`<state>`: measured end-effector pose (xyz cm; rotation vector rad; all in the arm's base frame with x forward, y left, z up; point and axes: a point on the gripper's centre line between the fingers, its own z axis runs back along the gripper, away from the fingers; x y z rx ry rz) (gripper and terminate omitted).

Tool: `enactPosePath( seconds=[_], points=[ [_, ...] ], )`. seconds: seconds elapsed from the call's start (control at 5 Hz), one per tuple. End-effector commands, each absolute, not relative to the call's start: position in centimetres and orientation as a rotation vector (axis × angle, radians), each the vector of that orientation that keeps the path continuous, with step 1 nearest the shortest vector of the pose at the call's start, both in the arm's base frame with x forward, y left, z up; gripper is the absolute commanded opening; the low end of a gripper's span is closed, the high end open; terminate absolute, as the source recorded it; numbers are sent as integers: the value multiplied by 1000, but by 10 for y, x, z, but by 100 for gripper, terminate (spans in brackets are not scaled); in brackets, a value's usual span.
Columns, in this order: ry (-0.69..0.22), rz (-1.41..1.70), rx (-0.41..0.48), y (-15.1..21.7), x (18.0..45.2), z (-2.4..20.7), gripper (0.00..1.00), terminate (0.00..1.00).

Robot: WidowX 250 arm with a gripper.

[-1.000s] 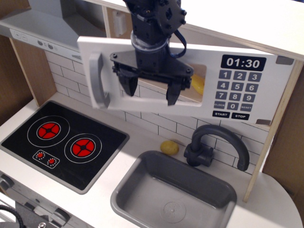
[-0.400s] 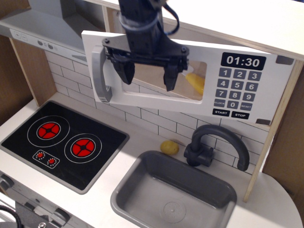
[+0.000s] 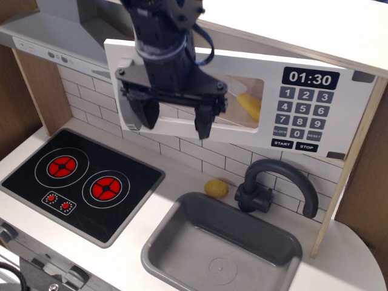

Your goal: Close microwave

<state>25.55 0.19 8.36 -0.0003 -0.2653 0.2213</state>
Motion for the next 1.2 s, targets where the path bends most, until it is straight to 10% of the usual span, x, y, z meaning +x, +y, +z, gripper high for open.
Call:
enactPosePath(
  seconds=[0.0,1.0],
  points=[
    [-245,280,43,10,273,57,100,0],
    [-449,111,-32,40,344,72,100,0]
  ],
)
